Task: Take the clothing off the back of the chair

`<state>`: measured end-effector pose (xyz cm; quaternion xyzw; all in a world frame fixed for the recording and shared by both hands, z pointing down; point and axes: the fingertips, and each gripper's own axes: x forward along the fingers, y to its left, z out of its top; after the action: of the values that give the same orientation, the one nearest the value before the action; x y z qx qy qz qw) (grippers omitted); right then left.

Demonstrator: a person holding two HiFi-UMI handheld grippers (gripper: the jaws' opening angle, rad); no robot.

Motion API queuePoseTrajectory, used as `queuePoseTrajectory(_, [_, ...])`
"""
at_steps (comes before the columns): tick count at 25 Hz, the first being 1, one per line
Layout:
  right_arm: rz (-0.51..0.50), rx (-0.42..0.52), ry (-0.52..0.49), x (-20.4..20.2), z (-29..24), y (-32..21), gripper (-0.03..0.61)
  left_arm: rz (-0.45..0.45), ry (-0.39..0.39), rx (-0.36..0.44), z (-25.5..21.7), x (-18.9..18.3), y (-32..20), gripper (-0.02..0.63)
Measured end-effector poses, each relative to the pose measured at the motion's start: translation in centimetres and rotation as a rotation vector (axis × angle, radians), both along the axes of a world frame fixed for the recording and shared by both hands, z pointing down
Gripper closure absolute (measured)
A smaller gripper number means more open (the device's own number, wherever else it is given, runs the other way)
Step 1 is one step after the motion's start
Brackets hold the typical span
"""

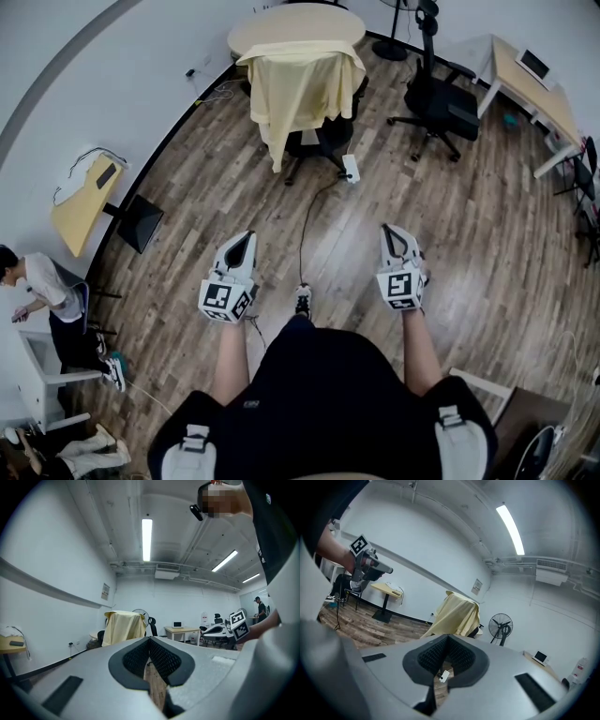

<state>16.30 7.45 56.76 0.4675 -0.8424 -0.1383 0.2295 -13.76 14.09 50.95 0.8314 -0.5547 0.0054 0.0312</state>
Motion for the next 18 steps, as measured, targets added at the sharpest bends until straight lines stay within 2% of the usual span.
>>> queuePoseTrajectory(9, [0.004, 0.012, 0.033, -4.4, -0.6, -6.4, 0.584, 0.048, -0.001, -0.003, 0.3, -3.2, -7.9, 0.612])
queuePoseTrajectory(18, [0.073, 0.003, 0.047, -5.6, -0.3, -10.1, 0.584, 0.112, 0.009, -0.002, 0.8, -4.7, -13.6, 0.612])
